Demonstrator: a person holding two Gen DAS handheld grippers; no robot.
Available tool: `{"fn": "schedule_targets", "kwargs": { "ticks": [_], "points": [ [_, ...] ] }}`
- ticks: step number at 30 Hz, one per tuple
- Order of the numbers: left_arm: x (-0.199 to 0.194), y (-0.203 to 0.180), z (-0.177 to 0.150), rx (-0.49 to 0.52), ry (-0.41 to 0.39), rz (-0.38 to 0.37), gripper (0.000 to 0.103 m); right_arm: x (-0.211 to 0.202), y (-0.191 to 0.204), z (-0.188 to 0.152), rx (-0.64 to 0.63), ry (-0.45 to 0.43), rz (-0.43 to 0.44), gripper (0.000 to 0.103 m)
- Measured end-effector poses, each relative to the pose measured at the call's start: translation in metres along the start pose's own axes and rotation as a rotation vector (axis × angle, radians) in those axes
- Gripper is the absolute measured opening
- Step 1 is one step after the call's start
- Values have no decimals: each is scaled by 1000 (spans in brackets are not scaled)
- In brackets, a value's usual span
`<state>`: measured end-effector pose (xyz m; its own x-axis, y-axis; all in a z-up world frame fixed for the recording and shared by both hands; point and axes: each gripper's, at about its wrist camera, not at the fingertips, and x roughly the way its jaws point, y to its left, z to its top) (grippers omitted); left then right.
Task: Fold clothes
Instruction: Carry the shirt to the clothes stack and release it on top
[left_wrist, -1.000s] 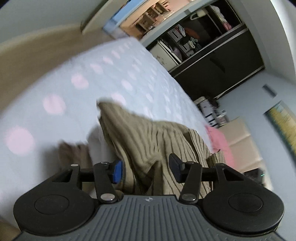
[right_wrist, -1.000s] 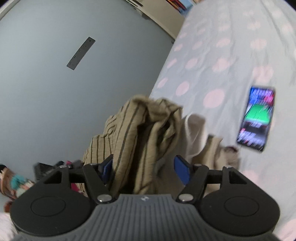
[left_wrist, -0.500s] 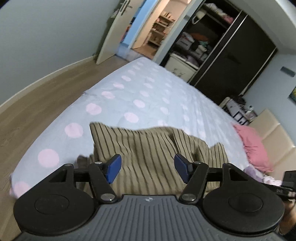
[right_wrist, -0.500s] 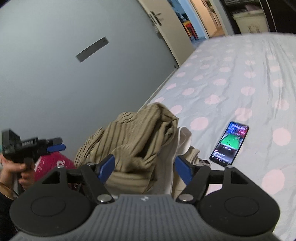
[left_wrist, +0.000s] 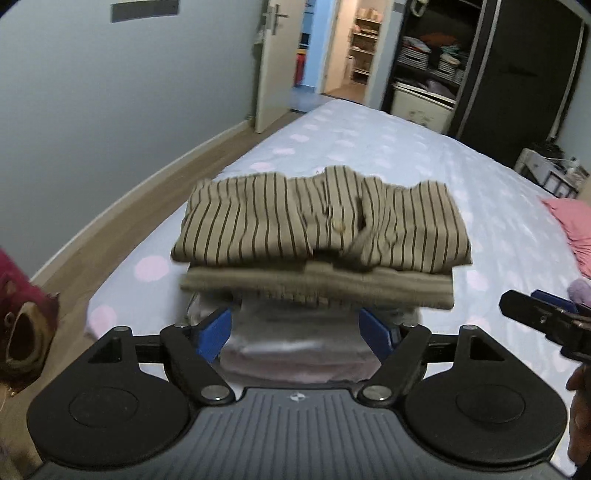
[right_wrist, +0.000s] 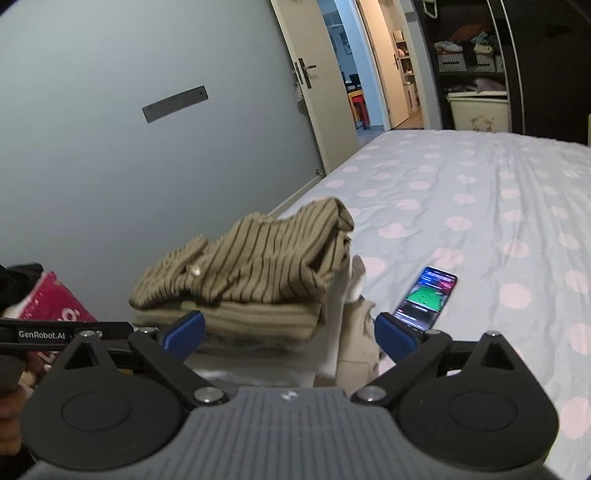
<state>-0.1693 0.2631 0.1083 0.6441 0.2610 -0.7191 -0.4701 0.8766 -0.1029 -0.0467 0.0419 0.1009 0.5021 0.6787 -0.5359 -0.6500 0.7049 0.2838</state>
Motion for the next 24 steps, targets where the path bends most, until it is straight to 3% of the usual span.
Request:
{"fn": "schedule_targets", "kwargs": {
  "ticks": [7,24],
  "points": [
    [6,-21,-43,31,-32,79,76,-1,20,-28,-80,2,-80,100],
    [22,-18,-52,-20,20,25,76,13,37,-51,-119,41,-139,100]
  ]
}}
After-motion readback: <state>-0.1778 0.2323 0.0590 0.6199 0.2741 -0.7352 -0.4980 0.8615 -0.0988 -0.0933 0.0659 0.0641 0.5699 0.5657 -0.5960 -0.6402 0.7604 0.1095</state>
